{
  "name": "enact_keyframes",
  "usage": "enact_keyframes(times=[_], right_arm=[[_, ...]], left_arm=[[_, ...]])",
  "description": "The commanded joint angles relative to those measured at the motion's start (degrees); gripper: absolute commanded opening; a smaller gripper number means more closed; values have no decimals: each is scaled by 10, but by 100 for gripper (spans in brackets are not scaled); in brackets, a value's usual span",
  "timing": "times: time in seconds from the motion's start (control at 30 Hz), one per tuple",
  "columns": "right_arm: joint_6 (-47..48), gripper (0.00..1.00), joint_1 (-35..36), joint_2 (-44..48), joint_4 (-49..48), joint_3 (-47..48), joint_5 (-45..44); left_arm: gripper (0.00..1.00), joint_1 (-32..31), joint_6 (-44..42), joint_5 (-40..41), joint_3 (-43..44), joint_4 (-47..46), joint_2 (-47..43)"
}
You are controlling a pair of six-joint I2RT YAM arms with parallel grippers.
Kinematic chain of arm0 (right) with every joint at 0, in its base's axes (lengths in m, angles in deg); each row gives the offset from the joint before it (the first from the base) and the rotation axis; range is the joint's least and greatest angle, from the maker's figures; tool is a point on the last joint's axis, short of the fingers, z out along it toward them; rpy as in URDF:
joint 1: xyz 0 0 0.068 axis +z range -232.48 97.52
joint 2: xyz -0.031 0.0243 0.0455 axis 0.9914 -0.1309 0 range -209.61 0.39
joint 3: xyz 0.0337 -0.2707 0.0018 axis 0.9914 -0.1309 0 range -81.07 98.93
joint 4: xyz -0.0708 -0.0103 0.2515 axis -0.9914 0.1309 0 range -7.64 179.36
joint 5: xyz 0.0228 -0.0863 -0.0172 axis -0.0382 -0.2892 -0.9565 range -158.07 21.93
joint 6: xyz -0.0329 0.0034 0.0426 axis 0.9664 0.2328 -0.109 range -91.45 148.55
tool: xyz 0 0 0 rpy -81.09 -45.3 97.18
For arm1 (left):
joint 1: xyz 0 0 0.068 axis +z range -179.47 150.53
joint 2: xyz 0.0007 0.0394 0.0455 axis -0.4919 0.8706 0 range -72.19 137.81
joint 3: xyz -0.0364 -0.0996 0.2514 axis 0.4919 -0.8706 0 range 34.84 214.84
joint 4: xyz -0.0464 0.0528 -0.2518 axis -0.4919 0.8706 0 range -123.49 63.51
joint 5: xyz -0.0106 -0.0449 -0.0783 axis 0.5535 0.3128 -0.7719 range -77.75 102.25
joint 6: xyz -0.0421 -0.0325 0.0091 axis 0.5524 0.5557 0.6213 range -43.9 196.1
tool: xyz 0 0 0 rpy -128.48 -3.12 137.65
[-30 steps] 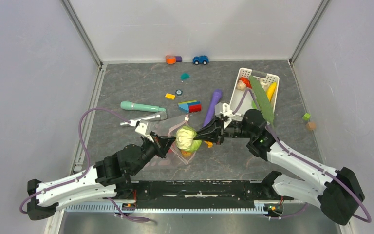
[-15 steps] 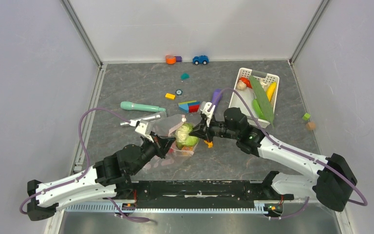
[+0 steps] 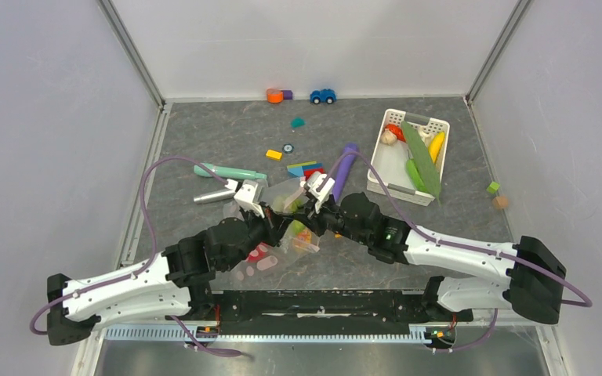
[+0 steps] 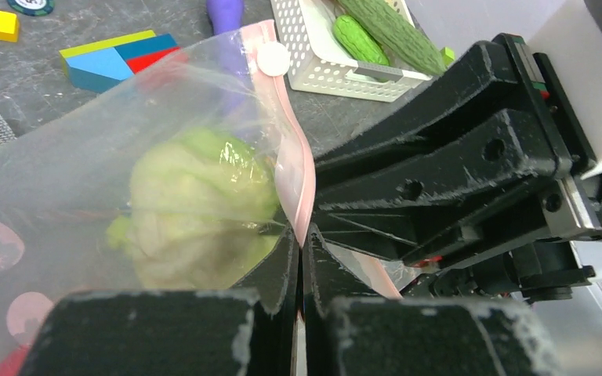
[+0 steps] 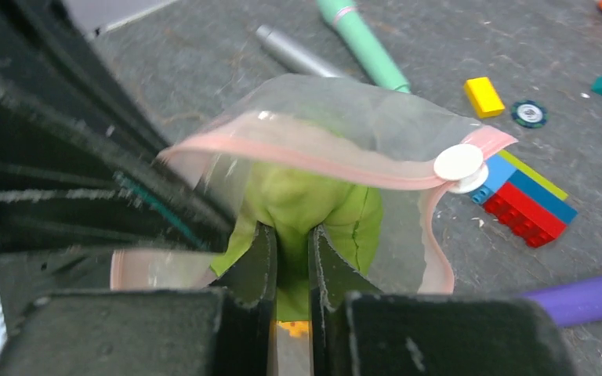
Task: Place the food in the zip-top bag and seal the zipper
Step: Place the fake vegetable in the zipper food storage bag.
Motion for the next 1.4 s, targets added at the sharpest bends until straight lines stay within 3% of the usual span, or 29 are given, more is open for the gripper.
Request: enact_keyframes(times=[0.0, 0.17, 0.37, 0.5, 0.73, 0.97, 1.2, 1.37], right_arm=[[-61, 12, 8, -10, -96, -9, -130], [-71, 21, 8, -15, -100, -18, -138], [-43, 39, 8, 7, -125, -42, 17], [-41, 62, 8, 16, -117, -40, 86], [-12, 97, 7, 50, -116, -52, 83], [10, 98, -2, 106, -56, -54, 53], [-42, 98, -53, 230, 55, -104, -154], [-128, 98, -138, 299, 165, -119, -272]], left_arm=[[2, 0, 33, -29, 42, 2, 22], [2, 0, 35, -37, 48, 0, 17], [2, 0, 33, 6, 41, 1, -5], [2, 0, 30, 27, 38, 10, -21], [2, -1, 27, 51, 31, 28, -46], [2, 0, 29, 69, 17, 32, -58], [2, 0, 22, 71, 4, 23, -59], [2, 0, 12, 55, 3, 21, -43]])
